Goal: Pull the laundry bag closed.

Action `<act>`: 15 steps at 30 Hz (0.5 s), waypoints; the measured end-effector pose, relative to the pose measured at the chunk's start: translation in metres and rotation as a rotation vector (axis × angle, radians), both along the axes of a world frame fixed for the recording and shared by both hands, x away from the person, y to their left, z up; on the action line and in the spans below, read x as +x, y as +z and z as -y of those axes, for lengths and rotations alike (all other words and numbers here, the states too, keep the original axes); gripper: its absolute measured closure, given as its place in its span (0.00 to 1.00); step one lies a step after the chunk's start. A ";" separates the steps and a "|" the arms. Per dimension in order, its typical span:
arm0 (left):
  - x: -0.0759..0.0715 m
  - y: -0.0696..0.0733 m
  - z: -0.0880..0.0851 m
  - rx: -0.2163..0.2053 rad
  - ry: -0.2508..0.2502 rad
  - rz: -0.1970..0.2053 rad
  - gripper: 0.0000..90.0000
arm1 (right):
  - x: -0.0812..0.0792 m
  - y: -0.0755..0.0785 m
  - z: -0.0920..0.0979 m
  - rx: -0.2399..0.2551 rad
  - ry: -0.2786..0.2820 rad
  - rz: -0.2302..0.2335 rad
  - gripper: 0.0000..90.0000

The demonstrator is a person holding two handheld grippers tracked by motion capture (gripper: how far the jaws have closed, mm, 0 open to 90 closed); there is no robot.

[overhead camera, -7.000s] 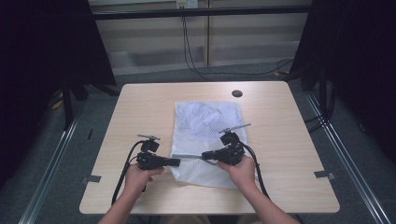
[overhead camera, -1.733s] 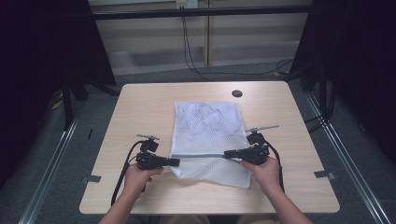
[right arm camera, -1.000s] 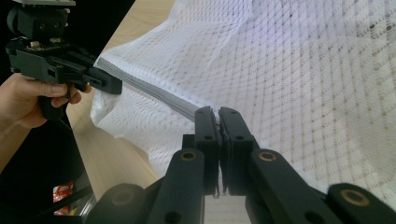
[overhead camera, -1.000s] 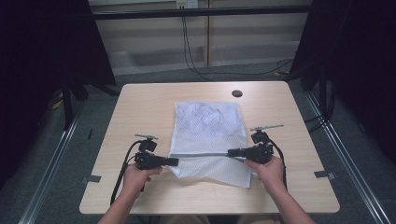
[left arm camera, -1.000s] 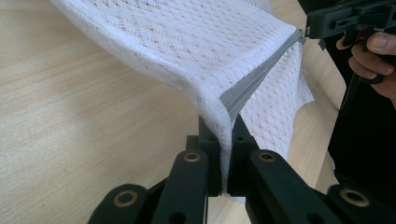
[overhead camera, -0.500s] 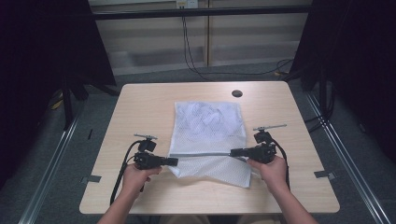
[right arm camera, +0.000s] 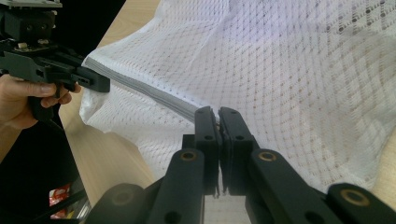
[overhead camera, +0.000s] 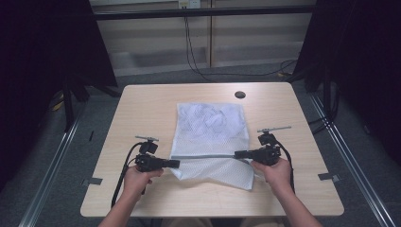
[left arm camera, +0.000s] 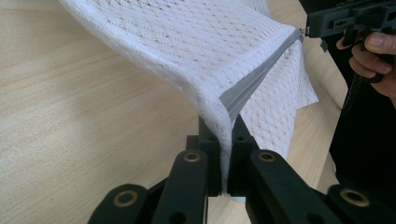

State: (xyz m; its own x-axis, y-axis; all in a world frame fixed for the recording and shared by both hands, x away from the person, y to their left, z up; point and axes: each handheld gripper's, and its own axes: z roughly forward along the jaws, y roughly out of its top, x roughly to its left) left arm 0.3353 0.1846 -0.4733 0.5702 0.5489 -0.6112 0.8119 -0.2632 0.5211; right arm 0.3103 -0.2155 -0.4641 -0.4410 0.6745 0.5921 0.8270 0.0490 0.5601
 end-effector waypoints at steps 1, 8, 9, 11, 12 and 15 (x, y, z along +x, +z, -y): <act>0.000 0.000 0.000 -0.001 0.001 -0.001 0.98 | 0.000 0.000 0.000 -0.001 0.000 0.000 0.97; 0.000 -0.001 0.000 0.004 -0.009 0.004 0.98 | 0.000 -0.001 0.001 -0.011 -0.006 0.000 0.97; 0.000 0.000 0.000 0.005 -0.009 0.004 0.98 | 0.000 -0.001 0.002 -0.010 -0.005 0.000 0.97; 0.000 -0.001 0.000 0.007 -0.012 0.007 0.98 | 0.000 0.000 0.001 -0.009 -0.005 0.000 0.97; 0.000 -0.001 0.000 0.006 -0.004 0.003 0.98 | 0.000 0.000 0.001 -0.016 -0.002 -0.001 0.97; 0.001 -0.001 0.001 0.008 -0.006 0.003 0.98 | -0.001 0.000 0.001 -0.019 -0.003 -0.005 0.97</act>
